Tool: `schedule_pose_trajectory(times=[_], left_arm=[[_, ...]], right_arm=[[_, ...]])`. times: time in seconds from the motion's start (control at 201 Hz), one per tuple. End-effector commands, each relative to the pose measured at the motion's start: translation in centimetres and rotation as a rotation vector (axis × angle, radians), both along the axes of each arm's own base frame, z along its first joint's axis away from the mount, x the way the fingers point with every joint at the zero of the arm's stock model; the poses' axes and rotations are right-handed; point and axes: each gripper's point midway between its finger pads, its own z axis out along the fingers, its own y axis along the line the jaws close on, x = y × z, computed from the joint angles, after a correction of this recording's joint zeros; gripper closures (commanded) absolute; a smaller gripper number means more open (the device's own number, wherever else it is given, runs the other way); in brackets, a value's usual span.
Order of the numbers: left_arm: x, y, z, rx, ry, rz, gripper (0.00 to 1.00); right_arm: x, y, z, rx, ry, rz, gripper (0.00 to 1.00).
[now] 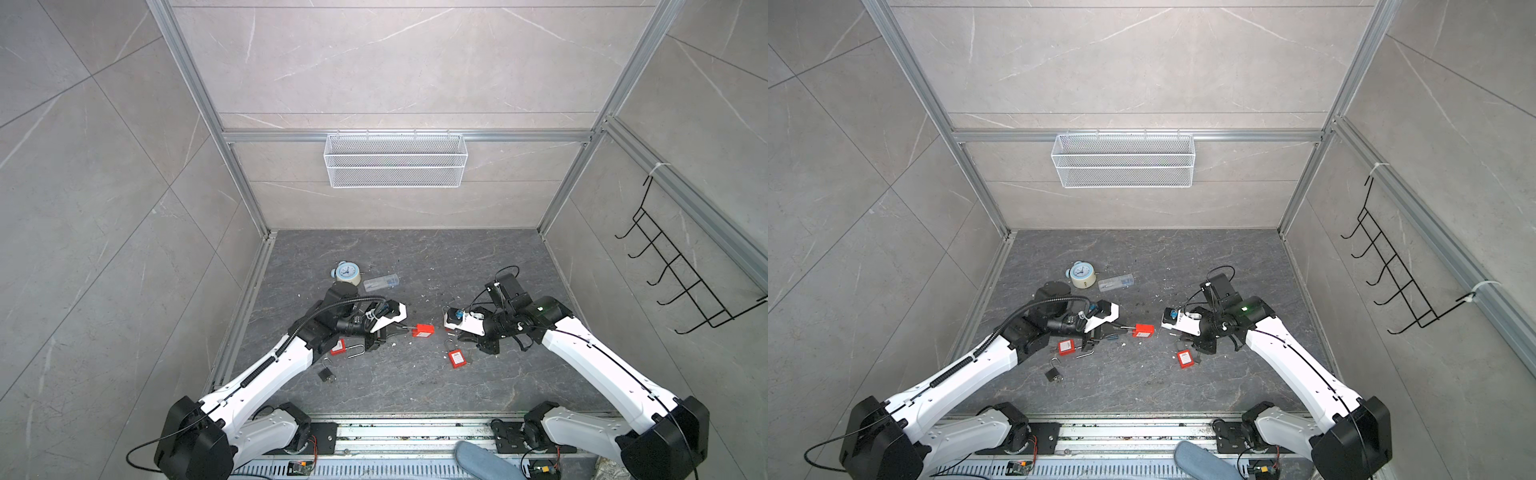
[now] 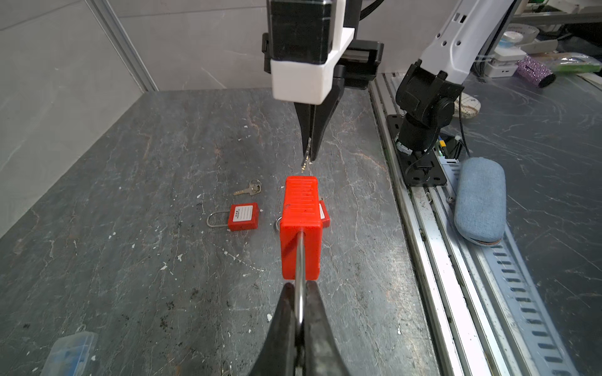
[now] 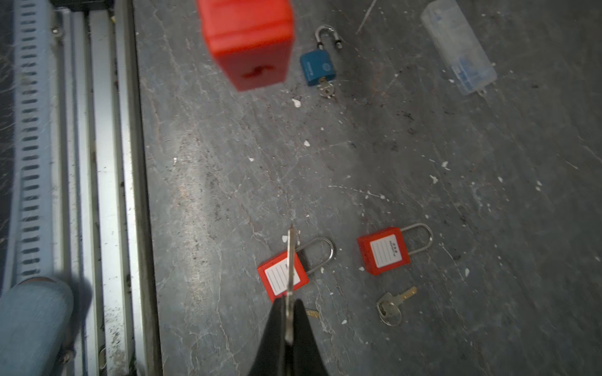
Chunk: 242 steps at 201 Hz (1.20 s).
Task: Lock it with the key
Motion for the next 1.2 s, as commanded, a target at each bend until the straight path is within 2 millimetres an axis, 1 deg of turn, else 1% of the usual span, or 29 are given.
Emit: schedule_pose_trajectory(times=[0.0,0.065,0.134,0.149,0.254,0.388,0.458,0.518,0.647,0.727,0.787,0.916,1.016,1.17,1.2], left_arm=[[0.1,0.4,-0.9,0.116,0.070,-0.012,1.00],[0.7,0.3,-1.5,0.178,0.126,-0.006,1.00],[1.3,-0.1,-2.0,0.236,0.197,-0.004,1.00],[1.4,-0.1,-2.3,0.253,0.216,-0.006,1.00],[2.7,-0.9,-3.6,0.337,0.322,-0.009,1.00],[4.0,-2.0,-6.3,0.481,0.433,-0.027,1.00],[4.5,-2.3,-8.0,0.557,0.456,-0.047,1.00],[4.9,-2.7,-9.1,0.603,0.467,-0.057,1.00],[6.0,-3.5,-10.3,0.644,0.502,-0.075,1.00],[6.5,-3.8,-11.3,0.684,0.514,-0.086,1.00],[6.4,-3.9,-11.9,0.720,0.524,-0.108,1.00],[6.9,-3.8,-13.4,0.784,0.560,-0.107,1.00],[7.5,-4.0,-14.2,0.810,0.561,-0.105,1.00],[8.4,-4.8,-14.7,0.825,0.548,-0.109,1.00],[8.6,-5.0,-14.4,0.820,0.535,-0.108,1.00]], right_arm=[[2.4,-1.0,0.4,0.030,-0.045,-0.212,1.00],[3.1,-1.5,0.5,0.042,-0.059,-0.289,1.00],[4.4,-2.3,0.9,0.065,-0.083,-0.423,1.00],[4.7,-2.5,1.0,0.069,-0.087,-0.447,1.00],[5.7,-3.5,1.3,0.079,-0.117,-0.563,1.00],[6.4,-4.6,2.0,0.117,-0.158,-0.683,1.00],[6.3,-4.8,2.2,0.127,-0.158,-0.704,1.00],[6.3,-5.0,2.4,0.136,-0.155,-0.729,1.00],[6.1,-4.8,2.8,0.164,-0.124,-0.752,1.00],[6.1,-4.7,2.4,0.163,-0.107,-0.756,1.00],[6.2,-4.9,1.9,0.148,-0.103,-0.763,1.00],[6.2,-4.9,1.4,0.139,-0.090,-0.773,1.00],[6.2,-4.7,1.1,0.149,-0.079,-0.775,1.00],[6.2,-4.7,0.8,0.157,-0.068,-0.787,1.00],[6.2,-4.6,0.6,0.160,-0.065,-0.788,1.00]])
